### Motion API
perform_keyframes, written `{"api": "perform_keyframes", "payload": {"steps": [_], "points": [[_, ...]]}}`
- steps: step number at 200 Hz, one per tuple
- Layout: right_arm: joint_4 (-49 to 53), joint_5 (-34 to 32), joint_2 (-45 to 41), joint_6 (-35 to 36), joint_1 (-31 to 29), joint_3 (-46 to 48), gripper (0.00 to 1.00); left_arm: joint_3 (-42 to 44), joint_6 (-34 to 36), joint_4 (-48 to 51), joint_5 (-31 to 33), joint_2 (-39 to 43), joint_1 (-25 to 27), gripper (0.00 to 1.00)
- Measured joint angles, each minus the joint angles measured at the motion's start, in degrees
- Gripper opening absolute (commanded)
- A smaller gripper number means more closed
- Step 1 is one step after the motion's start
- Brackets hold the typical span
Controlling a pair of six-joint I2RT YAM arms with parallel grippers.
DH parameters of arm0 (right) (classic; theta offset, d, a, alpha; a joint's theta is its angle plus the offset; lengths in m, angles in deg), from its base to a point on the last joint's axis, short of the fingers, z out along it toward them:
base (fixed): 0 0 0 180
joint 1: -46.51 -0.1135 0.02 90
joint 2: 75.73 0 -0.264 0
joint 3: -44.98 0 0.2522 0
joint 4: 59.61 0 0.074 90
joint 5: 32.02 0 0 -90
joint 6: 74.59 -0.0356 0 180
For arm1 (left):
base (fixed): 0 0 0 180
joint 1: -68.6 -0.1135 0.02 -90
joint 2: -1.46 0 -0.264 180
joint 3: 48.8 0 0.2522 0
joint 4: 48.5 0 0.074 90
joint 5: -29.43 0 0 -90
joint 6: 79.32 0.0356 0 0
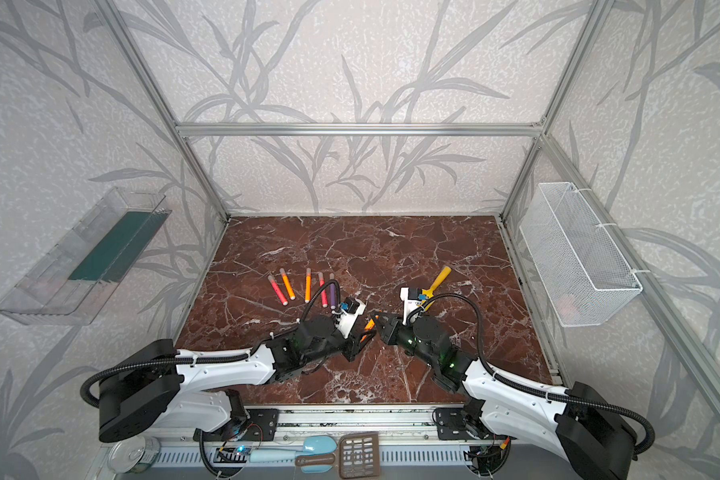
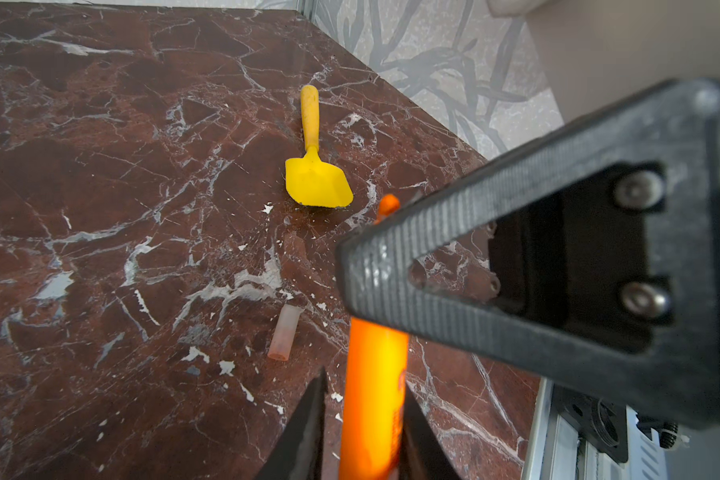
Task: Insert the pens into the pen caps
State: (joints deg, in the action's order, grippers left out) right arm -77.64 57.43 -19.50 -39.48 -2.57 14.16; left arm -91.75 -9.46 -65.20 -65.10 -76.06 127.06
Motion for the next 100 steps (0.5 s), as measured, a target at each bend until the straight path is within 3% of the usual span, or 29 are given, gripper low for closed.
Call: {"api": "perform_keyframes", "payload": {"steps": [61, 100], "points": [[0.0, 0.0, 0.7, 0.0, -0.9, 0.0, 0.0, 0.0, 0.1, 0.0, 0.2, 0.5, 0.0, 0.23], [0.0, -0.3, 0.7, 0.5, -1.2, -0.2, 0.0, 0.0, 0.1, 0.0, 0.7, 0.5, 0.0, 0.06]]}}
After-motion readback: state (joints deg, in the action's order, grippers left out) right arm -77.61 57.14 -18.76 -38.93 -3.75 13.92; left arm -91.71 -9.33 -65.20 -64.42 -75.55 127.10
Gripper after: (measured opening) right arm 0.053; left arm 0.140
